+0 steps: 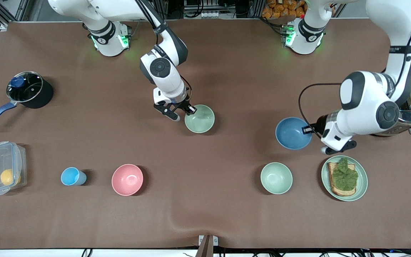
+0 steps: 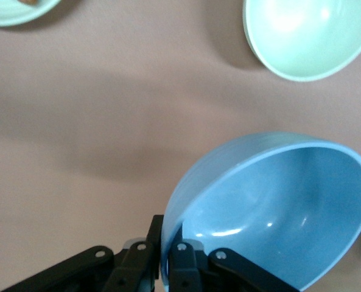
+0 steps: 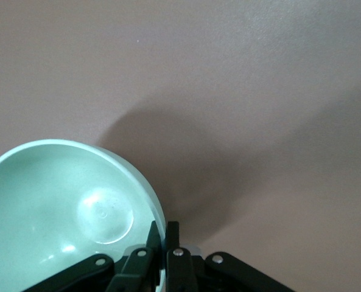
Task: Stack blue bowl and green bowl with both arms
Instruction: 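Carry the green bowl with the right gripper while the left gripper carries the blue bowl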
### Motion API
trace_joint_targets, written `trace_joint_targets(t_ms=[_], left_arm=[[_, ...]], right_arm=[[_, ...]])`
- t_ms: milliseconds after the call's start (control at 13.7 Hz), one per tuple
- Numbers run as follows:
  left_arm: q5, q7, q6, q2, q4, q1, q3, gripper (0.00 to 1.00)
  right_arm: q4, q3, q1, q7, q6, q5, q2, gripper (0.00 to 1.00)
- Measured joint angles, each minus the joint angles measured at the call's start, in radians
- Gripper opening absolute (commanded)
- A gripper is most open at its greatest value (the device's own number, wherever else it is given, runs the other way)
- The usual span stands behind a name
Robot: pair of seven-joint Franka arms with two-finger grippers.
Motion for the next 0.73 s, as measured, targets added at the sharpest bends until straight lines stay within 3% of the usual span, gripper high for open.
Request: trace_joint_targets(t_ms=[146, 219, 510, 729], left_arm=[[-0.001, -0.028, 0.004, -0.003, -0.021, -0.003, -0.035, 0.0], [-0.001, -0.049, 0.007, -0.002, -0.026, -0.005, -0.052, 0.0], [-0.009, -0.101, 0.011, -0.001, -0.026, -0.008, -0.083, 0.0], [-0.017, -0.132, 0.011, 0.0, -0.026, -0.023, -0.097, 0.0]], right_arm=[[0.0, -0.005, 0.003, 0.005, 0.014, -0.005, 0.017, 0.79], [0.0, -0.009, 0.003, 0.006, 0.017, -0.011, 0.022, 1.0], [0.008, -0.025, -0.001, 0.008, 0.013, -0.014, 0.026, 1.0], [0.093, -0.031, -0.05, 0.014, -0.174, -0.012, 0.024, 1.0]])
